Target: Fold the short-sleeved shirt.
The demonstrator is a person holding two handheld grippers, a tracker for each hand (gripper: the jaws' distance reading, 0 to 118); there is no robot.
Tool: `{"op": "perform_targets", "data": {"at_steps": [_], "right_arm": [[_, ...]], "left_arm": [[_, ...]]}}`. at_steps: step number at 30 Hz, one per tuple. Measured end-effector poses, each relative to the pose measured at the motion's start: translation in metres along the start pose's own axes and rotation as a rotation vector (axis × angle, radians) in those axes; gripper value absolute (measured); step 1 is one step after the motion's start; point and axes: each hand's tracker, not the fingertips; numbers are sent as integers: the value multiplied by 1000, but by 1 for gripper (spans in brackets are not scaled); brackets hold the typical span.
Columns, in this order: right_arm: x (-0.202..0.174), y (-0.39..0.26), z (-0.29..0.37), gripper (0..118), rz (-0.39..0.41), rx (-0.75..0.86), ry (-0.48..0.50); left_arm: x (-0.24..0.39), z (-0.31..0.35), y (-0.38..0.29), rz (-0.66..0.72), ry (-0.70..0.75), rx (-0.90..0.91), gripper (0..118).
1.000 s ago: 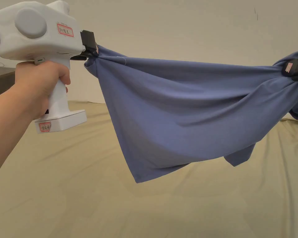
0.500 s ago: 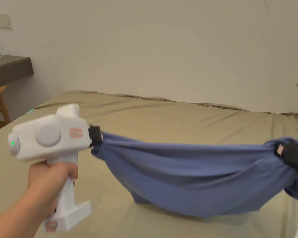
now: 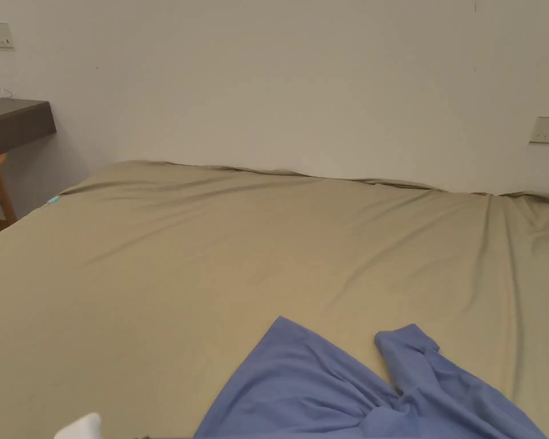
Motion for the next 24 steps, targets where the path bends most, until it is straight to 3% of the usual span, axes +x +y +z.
{"op": "perform_targets", "data": {"at_steps": [2, 4, 6, 7, 9, 12, 17, 19, 20, 21, 22, 23, 24], "right_arm": [[1, -12, 7, 20, -42, -16, 0], [2, -22, 16, 34, -94, -51, 4], [7, -28, 23, 89, -97, -88, -5], [9, -29, 29, 107, -88, -104, -24], [14, -29, 48, 112, -75, -92, -44], [11, -21, 87, 111, -43, 0, -62], [-16, -22, 135, 111, 31, 85, -112], [-25, -32, 141, 107, 36, 78, -117], [-27, -37, 143, 90, 42, 65, -101], [-30, -42, 142, 63, 47, 43, -79], [-34, -47, 139, 29, 60, 25, -94], [-38, -52, 136, 8, 85, 13, -131], [-42, -58, 134, 8, 112, 22, -173]], "left_arm": [[-10, 4, -18, 61, 18, -24, 4], [-23, 6, -34, 116, 35, -56, 4], [-34, 10, -45, 174, 55, -92, 11], [-40, 13, -49, 211, 35, -106, 22], [-46, 28, -54, 244, 10, -73, 81], [-42, 62, -57, 175, 1, 3, 91], [-20, 108, -74, -130, -69, 134, 91], [-10, 120, -89, -258, -85, 156, 86], [-5, 126, -97, -303, -71, 172, 62], [0, 130, -104, -349, -55, 182, 27], [4, 131, -109, -386, -23, 170, 4], [6, 132, -115, -408, 14, 168, 3], [6, 133, -119, -406, 9, 157, 0]]}}
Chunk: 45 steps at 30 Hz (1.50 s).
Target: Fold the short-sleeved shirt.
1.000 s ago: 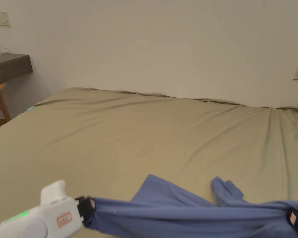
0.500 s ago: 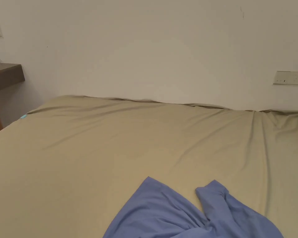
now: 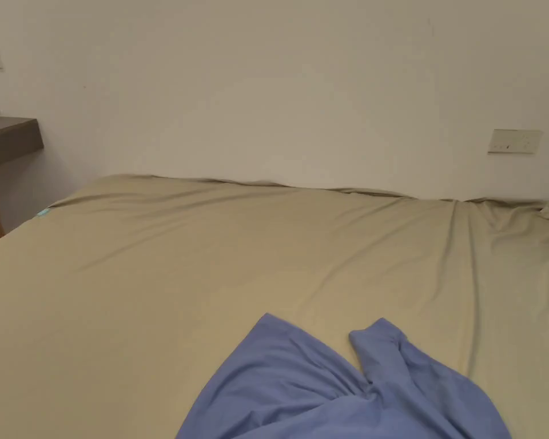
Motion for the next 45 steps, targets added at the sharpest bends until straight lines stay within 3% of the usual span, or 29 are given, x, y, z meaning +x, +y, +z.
{"op": "perform_targets", "data": {"at_steps": [4, 7, 9, 11, 12, 17, 22, 23, 25, 27, 28, 30, 31, 33, 37, 40, 42, 43, 44, 45], "right_arm": [[0, -3, -4, 6, -54, -31, 82], [-2, 6, -7, 6, -26, -14, 87], [-3, 15, -10, 6, -17, -4, 103], [-4, 23, -15, 6, -12, -4, 116], [-6, 26, -18, 6, -9, -4, 128], [-17, 40, -24, 6, 31, -18, 155], [-8, 63, -57, 6, 55, -62, 188], [-5, 71, -66, 6, 61, -75, 198], [3, 97, -97, 6, 92, -100, 213], [11, 130, -132, 7, 114, -121, 230], [15, 146, -149, 17, 118, -142, 246], [20, 187, -196, 100, 131, -216, 287], [21, 203, -221, 118, 142, -257, 272], [18, 233, -258, 118, 185, -332, 303], [8, 249, -338, 118, 245, -533, 195], [4, 235, -379, 118, 219, -664, 182], [-1, 220, -385, 111, 186, -716, 215], [-2, 215, -386, 100, 187, -718, 233], [-4, 212, -384, 66, 190, -718, 231], [-7, 210, -378, 39, 186, -723, 237]], "left_arm": [[-14, -3, 1, 92, 7, -46, 0], [-34, -11, 26, 85, 54, -37, 0], [-45, -27, 45, 69, 86, -69, 29], [-56, -47, 61, 48, 62, -132, 88], [-58, -60, 67, 27, 31, -188, 89], [-47, -107, 67, -136, -58, -258, 89], [-38, -145, 52, -129, -74, -324, 88], [-39, -145, 51, -104, -88, -315, 75], [-40, -140, 51, -31, -136, -256, 20], [-36, -135, 49, -39, -131, -244, 13], [-34, -136, 51, -53, -126, -253, 12], [-33, -135, 49, -72, -126, -257, 12], [-33, -135, 50, -70, -131, -252, 11], [-35, -135, 52, -59, -136, -251, 11], [-37, -138, 51, -32, -132, -273, 11], [-37, -140, 46, -22, -127, -283, 11], [-37, -141, 44, -21, -121, -289, 11], [-38, -142, 43, -14, -122, -291, 11], [-39, -142, 44, -5, -124, -292, 11], [-41, -143, 45, 3, -128, -295, 11]]}}
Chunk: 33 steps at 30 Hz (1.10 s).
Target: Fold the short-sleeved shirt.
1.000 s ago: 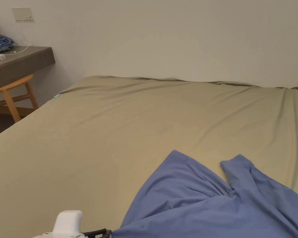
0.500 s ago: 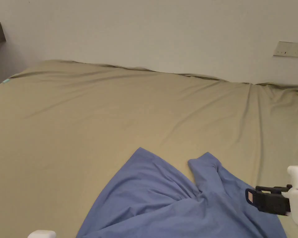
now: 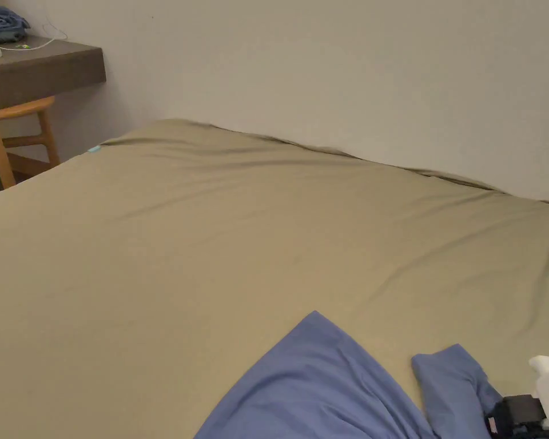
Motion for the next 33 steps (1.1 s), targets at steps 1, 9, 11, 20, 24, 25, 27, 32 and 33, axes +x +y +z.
{"op": "perform_targets", "data": {"at_steps": [1, 9, 11, 20, 24, 25, 27, 32, 33], "right_arm": [[-5, -3, 2, 39, 2, -5, -11], [-20, -17, 82, 5, 54, 291, -75], [-24, -19, 121, 5, 57, 421, -86], [-9, 21, 266, 5, 69, 829, -138], [-1, 56, 317, 5, 62, 901, -195], [1, 65, 330, 5, 53, 930, -232], [7, 83, 352, 5, 37, 982, -260], [6, 119, 399, 5, -33, 1121, -328], [4, 126, 407, 5, -36, 1160, -360]], "left_arm": [[-1, -1, 2, 6, -4, -5, 11], [-3, 19, 33, 61, -76, 65, 10], [0, 31, 56, 30, -97, 106, 10], [34, 72, 228, -169, -97, 361, 8], [49, 71, 314, -211, -78, 378, 7], [54, 73, 334, -222, -50, 399, 7], [62, 73, 374, -236, -46, 403, 6], [80, 75, 455, -258, 27, 481, 6], [83, 75, 471, -254, 40, 502, 6]]}}
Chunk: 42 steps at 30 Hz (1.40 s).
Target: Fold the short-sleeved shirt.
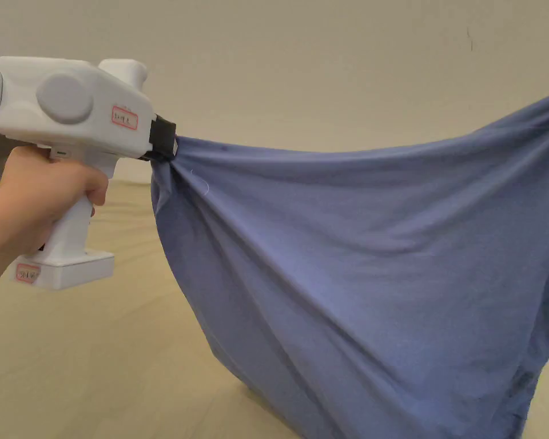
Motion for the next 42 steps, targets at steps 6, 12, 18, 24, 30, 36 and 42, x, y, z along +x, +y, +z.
{"op": "perform_targets", "data": {"at_steps": [6, 12, 18, 24, 30, 36, 42], "right_arm": [[-6, 55, -24, 5, 85, 155, -68], [-8, 94, -3, 5, 30, 229, -45], [-5, 42, 2, 6, 37, 80, 13], [-3, -25, 22, 6, 12, -10, 55], [-16, -71, 66, 6, 25, -52, 137], [-19, -101, 101, 6, 6, -62, 210], [-10, -154, 153, 6, -51, -114, 234]], "left_arm": [[-3, -28, 69, 30, 82, 83, 6], [-5, -20, 114, 50, 138, 216, 6], [-5, -19, 87, 26, 120, 201, 6], [-10, -24, 19, 13, 93, 86, 6], [-20, -5, -36, 31, 55, 58, 6], [-20, 33, -79, 26, 7, 59, 6], [-19, 74, -126, 21, -3, 63, 6]]}}
